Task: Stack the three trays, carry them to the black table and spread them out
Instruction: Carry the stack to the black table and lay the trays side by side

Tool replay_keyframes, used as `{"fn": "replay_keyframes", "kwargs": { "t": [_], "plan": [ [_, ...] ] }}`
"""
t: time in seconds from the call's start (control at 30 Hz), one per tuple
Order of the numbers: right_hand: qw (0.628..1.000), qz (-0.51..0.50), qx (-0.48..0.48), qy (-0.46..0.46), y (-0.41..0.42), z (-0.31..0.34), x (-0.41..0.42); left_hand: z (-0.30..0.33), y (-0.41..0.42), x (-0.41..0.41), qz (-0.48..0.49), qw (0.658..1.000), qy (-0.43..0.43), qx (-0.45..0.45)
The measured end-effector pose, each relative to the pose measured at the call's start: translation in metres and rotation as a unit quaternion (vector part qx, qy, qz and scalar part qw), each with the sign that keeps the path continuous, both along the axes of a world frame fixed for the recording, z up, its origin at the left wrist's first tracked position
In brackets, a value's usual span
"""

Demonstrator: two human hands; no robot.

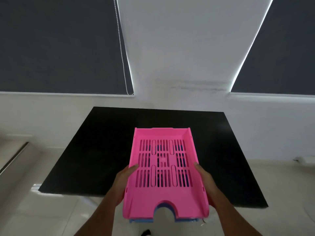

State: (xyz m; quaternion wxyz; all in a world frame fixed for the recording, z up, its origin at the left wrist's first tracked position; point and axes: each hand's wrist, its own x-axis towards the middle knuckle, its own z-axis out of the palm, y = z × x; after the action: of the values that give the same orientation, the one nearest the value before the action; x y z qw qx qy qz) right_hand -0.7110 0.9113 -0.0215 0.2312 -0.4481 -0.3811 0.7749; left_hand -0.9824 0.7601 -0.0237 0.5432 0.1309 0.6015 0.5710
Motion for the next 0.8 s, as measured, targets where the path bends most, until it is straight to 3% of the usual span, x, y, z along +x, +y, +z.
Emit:
{"fn": "replay_keyframes", "kwargs": {
  "t": [0.27,0.5,0.67,0.8],
  "plan": [
    [0.998,-0.028,-0.048,0.013,0.085,-0.010,-0.064,0.000,0.086,-0.071,-0.038,0.999,0.007,-0.008],
    [0.998,0.012,-0.007,-0.053,0.148,-0.006,-0.090,0.011,0.140,-0.094,-0.056,0.997,0.052,-0.010],
    [0.959,0.017,0.199,-0.203,0.177,0.014,-0.109,0.029,0.167,-0.098,-0.040,0.977,0.211,-0.016],
    [0.921,0.035,0.286,-0.262,0.182,0.015,-0.130,0.029,0.176,-0.097,-0.071,0.964,0.253,-0.030]
  ]
}}
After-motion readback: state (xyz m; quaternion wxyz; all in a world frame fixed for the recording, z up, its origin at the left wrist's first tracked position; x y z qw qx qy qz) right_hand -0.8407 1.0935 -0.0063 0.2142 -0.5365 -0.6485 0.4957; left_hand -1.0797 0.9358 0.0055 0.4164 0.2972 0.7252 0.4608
